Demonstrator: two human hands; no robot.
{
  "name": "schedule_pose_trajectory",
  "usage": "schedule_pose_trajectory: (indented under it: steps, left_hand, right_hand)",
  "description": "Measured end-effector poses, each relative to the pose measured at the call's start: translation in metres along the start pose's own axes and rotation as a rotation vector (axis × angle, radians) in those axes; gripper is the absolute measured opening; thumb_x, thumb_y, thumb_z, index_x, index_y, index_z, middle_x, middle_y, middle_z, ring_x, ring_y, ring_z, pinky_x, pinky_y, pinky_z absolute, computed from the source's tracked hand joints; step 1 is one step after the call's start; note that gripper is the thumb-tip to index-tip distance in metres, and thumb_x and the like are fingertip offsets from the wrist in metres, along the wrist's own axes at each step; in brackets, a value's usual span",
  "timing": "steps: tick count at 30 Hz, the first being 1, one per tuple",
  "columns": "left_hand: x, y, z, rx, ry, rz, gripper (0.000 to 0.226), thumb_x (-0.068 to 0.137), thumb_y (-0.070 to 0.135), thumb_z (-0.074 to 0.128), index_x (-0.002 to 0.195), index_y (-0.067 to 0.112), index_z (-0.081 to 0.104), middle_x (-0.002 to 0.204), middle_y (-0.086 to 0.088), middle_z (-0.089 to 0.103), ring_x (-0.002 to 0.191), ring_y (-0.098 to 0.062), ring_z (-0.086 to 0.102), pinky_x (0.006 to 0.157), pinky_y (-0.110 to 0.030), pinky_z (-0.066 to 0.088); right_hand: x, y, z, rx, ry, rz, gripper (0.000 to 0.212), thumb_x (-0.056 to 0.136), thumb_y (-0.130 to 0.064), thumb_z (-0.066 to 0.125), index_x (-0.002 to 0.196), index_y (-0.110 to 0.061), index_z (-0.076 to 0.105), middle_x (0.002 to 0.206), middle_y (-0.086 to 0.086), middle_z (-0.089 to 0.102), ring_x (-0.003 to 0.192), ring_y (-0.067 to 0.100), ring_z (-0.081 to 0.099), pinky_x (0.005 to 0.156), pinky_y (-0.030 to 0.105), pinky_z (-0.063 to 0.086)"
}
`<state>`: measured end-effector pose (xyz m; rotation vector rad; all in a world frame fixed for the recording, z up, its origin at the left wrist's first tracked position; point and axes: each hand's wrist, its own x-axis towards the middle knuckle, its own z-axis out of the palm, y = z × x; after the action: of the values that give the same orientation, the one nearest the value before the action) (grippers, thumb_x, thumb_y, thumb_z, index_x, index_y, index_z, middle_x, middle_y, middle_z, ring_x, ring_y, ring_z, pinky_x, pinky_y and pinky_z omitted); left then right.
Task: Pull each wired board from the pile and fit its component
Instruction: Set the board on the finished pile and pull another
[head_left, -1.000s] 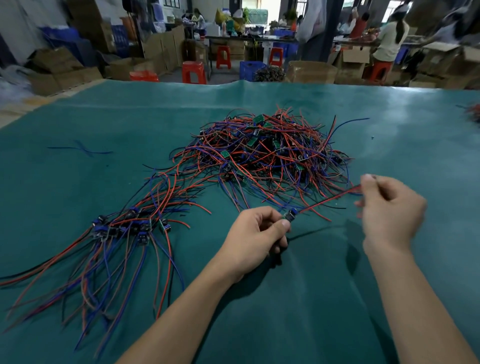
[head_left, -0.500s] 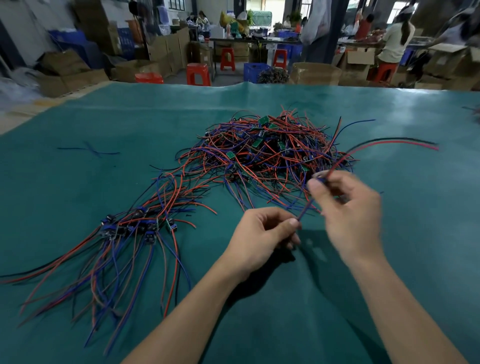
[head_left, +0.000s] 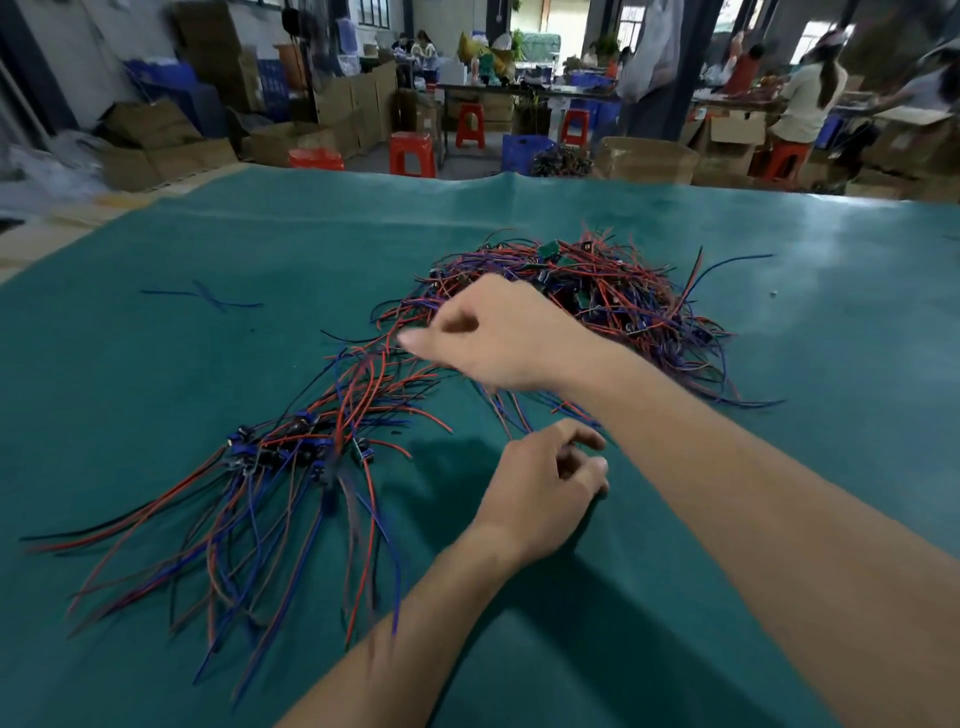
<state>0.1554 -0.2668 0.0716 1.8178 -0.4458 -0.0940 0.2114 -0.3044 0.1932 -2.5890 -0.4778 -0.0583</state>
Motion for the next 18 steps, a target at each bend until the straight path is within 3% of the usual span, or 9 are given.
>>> schedule_pose_trajectory:
  steps: [2, 3, 5, 9, 12, 18]
  left_hand:
    - [0.000, 0.001, 0.000, 0.001, 0.013, 0.002, 0.009, 0.095, 0.009, 0.058, 0.099, 0.013, 0.064, 0.077, -0.005, 0.074, 0.062, -0.010, 0.060, 0.068, -0.027, 0.053]
    - [0.000, 0.001, 0.000, 0.018, 0.012, 0.006, 0.010, 0.095, 0.010, 0.058, 0.103, 0.013, 0.064, 0.079, -0.005, 0.074, 0.060, -0.010, 0.058, 0.068, -0.028, 0.053]
    - [0.000, 0.000, 0.000, 0.062, 0.020, 0.014, 0.012, 0.095, 0.012, 0.059, 0.107, 0.015, 0.064, 0.082, -0.003, 0.074, 0.057, -0.008, 0.054, 0.070, -0.031, 0.054]
    - [0.002, -0.003, -0.001, 0.052, 0.077, 0.025, 0.015, 0.092, 0.008, 0.058, 0.105, 0.016, 0.063, 0.082, -0.003, 0.073, 0.059, -0.012, 0.055, 0.070, -0.037, 0.056]
    - [0.002, -0.003, -0.001, 0.070, 0.142, 0.033, 0.017, 0.091, 0.009, 0.058, 0.107, 0.015, 0.059, 0.079, -0.003, 0.073, 0.059, -0.013, 0.055, 0.065, -0.034, 0.053]
    - [0.004, -0.001, -0.001, -0.193, 0.197, -0.068, 0.009, 0.099, 0.011, 0.050, 0.102, 0.019, 0.054, 0.077, -0.007, 0.072, 0.055, -0.016, 0.065, 0.043, -0.028, 0.047]
  right_hand:
    - [0.016, 0.028, 0.005, -0.218, 0.042, 0.119, 0.032, 0.089, -0.048, 0.068, 0.107, -0.022, 0.071, 0.107, 0.006, 0.072, 0.101, 0.024, 0.066, 0.086, 0.031, 0.054]
    - [0.020, 0.043, 0.008, -0.310, 0.051, 0.196, 0.034, 0.089, -0.042, 0.069, 0.116, -0.022, 0.066, 0.120, 0.009, 0.067, 0.110, 0.031, 0.063, 0.091, 0.037, 0.053]
    - [0.021, 0.066, 0.016, -0.396, 0.056, 0.301, 0.036, 0.090, -0.040, 0.071, 0.119, -0.020, 0.061, 0.124, 0.012, 0.061, 0.111, 0.037, 0.062, 0.086, 0.041, 0.051]
    - [0.015, 0.090, 0.019, -0.257, 0.161, 0.334, 0.015, 0.087, -0.042, 0.076, 0.087, -0.028, 0.071, 0.099, 0.006, 0.070, 0.094, 0.033, 0.067, 0.078, 0.036, 0.053]
    - [0.009, 0.102, 0.005, -0.139, 0.227, 0.355, 0.028, 0.082, -0.040, 0.080, 0.062, -0.028, 0.067, 0.077, 0.002, 0.070, 0.082, 0.028, 0.068, 0.076, 0.034, 0.055]
    - [-0.033, 0.111, -0.028, 0.253, 0.468, 0.368, 0.023, 0.084, -0.028, 0.078, 0.064, -0.018, 0.071, 0.054, -0.005, 0.066, 0.046, 0.002, 0.053, 0.054, 0.022, 0.037]
